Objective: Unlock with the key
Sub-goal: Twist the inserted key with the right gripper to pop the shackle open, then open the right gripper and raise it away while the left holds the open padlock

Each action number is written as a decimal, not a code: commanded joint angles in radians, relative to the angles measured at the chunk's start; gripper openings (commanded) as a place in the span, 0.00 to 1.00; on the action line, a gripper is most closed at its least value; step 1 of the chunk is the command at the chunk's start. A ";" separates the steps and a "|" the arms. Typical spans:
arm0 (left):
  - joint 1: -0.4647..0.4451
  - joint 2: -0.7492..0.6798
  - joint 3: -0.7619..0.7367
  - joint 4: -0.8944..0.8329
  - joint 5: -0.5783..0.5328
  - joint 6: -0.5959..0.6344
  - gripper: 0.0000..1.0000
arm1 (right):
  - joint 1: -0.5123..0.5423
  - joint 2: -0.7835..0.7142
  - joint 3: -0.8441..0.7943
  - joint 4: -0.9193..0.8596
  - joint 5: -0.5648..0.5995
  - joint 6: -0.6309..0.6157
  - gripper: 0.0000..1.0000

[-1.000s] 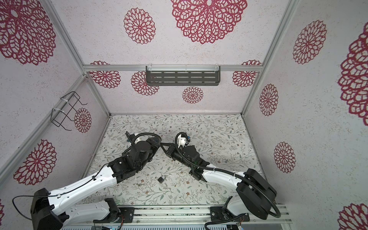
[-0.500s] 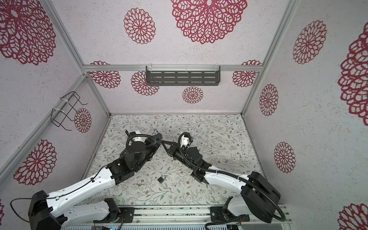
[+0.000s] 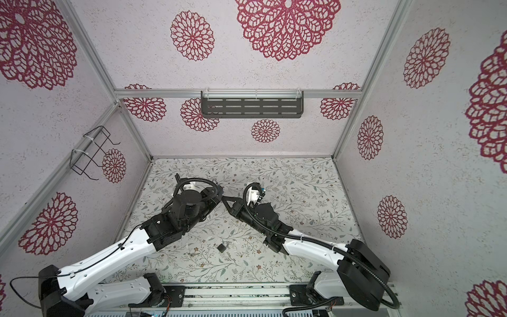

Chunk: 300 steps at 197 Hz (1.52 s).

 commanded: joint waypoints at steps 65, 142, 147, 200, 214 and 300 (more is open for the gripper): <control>0.049 0.015 0.140 -0.178 0.068 0.371 0.00 | -0.010 -0.190 0.062 -0.417 0.041 -0.348 0.46; 0.050 -0.095 -0.006 -0.025 0.185 0.819 0.00 | -0.093 -0.250 0.246 -0.801 -0.044 -0.611 0.61; 0.050 -0.101 -0.018 -0.014 0.187 0.838 0.00 | -0.102 -0.248 0.260 -0.815 -0.055 -0.624 0.62; 0.050 -0.160 -0.183 0.233 0.258 0.972 0.00 | -0.165 -0.170 0.430 -0.970 -0.179 -0.769 0.71; 0.050 -0.162 -0.205 0.263 0.251 1.004 0.00 | -0.172 -0.140 0.479 -1.010 -0.189 -0.796 0.73; 0.050 -0.136 -0.332 0.500 0.311 1.068 0.00 | -0.188 0.032 0.709 -1.231 -0.220 -0.909 0.79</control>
